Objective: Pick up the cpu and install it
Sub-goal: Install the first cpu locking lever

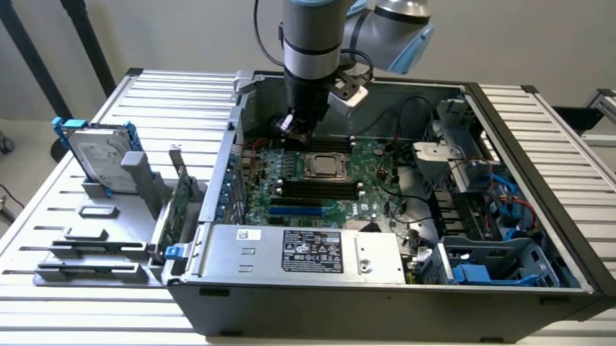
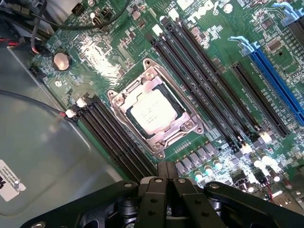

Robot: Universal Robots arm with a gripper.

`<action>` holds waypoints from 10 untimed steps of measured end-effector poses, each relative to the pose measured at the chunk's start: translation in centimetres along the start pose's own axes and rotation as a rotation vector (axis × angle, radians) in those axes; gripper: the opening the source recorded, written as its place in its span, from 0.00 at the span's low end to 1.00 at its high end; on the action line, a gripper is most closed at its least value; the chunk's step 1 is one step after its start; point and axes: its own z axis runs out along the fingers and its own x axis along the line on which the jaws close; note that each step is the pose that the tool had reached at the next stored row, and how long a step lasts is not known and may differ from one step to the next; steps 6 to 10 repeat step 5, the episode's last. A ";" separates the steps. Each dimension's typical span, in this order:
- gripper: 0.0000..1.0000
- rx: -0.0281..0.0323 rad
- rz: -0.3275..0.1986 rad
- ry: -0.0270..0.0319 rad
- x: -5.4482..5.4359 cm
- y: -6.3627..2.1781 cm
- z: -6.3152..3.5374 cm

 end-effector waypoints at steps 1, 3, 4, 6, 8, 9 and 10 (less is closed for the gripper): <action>0.11 0.0002 0.000 -0.0001 0.0 0.00 0.00; 0.11 0.0002 0.000 -0.0002 0.0 0.00 0.01; 0.11 0.0002 0.000 -0.0002 0.0 0.00 0.01; 0.11 0.0002 0.000 -0.0002 0.0 0.00 0.01; 0.11 0.0002 0.000 -0.0002 0.0 0.00 0.01; 0.11 0.0002 0.000 -0.0002 0.0 0.00 0.01; 0.11 0.0002 0.000 -0.0002 0.0 0.00 0.01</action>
